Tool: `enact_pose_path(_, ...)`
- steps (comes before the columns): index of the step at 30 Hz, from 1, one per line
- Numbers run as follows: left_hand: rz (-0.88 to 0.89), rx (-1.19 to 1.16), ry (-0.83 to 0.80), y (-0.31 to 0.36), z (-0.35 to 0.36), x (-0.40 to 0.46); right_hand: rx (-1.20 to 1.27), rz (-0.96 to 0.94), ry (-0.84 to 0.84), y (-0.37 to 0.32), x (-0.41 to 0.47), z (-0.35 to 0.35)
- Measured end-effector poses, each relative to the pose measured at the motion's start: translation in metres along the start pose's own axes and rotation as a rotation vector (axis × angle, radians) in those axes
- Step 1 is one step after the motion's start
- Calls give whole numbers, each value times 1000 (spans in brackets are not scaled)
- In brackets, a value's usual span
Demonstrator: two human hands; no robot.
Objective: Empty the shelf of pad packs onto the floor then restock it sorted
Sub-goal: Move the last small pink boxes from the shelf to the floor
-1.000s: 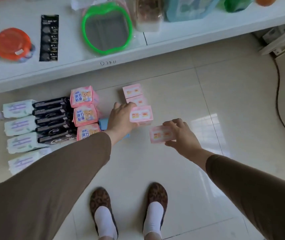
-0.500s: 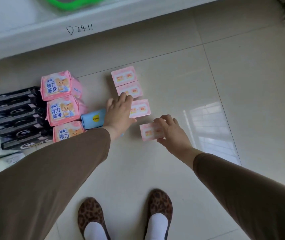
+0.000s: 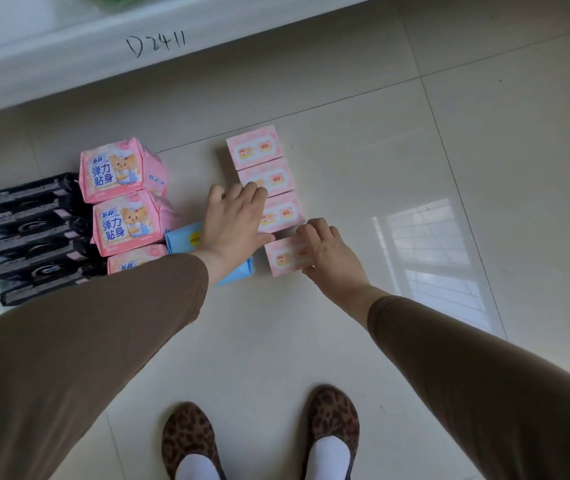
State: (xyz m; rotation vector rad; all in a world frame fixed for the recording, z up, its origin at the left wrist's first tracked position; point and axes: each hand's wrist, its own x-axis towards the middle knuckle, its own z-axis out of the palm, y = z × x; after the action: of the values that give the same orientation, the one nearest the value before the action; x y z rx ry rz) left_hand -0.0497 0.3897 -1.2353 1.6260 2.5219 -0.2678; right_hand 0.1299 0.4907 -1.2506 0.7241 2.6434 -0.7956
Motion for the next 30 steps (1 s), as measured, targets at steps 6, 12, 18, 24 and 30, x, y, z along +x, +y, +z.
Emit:
enact_pose_path(6,-22,-31,34,-9,3,-3,64,28,91,-6,7,7)
enact_pose_path(12,-6,-75,6,-14,4,-1,193,53,102,-5,11,8)
enact_pose_path(18,3,-71,-49,-19,2,1,176,74,52,-4,10,8)
enact_pose_path(24,4,-63,-62,-20,0,2,165,97,48,-7,10,10)
enact_pose_path(30,7,-54,-66,-21,-1,1,166,109,45,-10,11,7)
